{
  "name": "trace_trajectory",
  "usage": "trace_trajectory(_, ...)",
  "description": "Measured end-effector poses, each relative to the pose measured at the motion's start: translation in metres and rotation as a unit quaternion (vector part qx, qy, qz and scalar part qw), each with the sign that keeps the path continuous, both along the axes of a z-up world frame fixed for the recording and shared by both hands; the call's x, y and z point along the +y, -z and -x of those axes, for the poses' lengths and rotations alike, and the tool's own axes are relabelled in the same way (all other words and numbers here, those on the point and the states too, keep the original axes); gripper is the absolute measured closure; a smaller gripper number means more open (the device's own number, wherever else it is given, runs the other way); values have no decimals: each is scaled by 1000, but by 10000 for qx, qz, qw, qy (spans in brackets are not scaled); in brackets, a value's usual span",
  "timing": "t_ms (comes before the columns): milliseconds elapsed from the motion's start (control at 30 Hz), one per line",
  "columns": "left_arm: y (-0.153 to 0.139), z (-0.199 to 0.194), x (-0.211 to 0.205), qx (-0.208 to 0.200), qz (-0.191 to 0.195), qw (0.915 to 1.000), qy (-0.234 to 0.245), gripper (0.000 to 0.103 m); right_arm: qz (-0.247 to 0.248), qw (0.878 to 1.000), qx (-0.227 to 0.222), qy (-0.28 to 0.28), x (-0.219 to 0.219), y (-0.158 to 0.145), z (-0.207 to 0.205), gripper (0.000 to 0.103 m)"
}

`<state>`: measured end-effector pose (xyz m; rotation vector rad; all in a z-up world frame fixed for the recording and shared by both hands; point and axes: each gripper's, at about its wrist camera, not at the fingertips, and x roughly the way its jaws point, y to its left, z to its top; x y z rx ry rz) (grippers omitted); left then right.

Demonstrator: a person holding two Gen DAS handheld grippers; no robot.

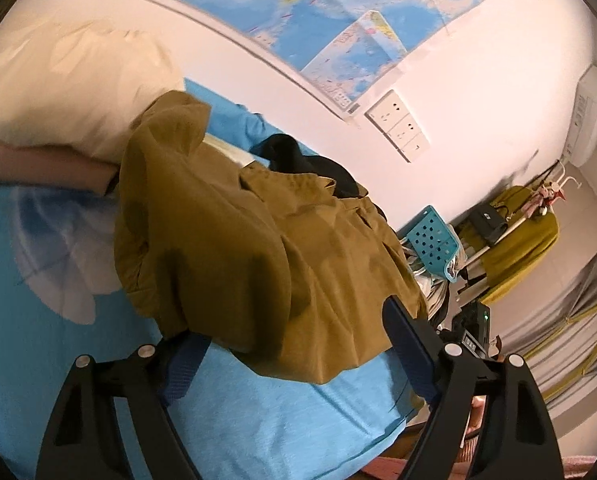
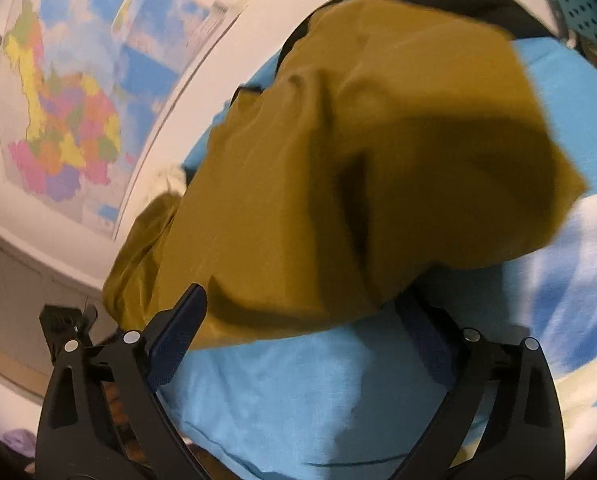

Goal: Fold large clothes
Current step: 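Slide both grippers under the folded mustard shirt bundle, then lift the mustard shirt bundle with both grippers and carry it toward the clothes pile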

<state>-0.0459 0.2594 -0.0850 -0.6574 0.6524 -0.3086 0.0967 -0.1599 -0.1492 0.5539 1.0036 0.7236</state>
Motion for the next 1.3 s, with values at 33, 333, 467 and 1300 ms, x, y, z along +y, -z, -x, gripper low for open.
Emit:
trace_trajectory(33,0,-1,0,-5,-24,10000,13,22,-97,9999,47,-15,4,0,-2,7)
trace_trajectory(333,24,-11,-2,530,-491,9974,-36,22,-70,9990,-319,318,27,-16,-24,33)
trace_trajectory(467,47,-18,6,863,-230,9960,-44,22,-258,9992,-133,289,19,-9,-30,33)
trace_trajectory(1300,58,-38,16,1013,210,9937,-438,26,-703,9967,115,379,26,9,-59,38)
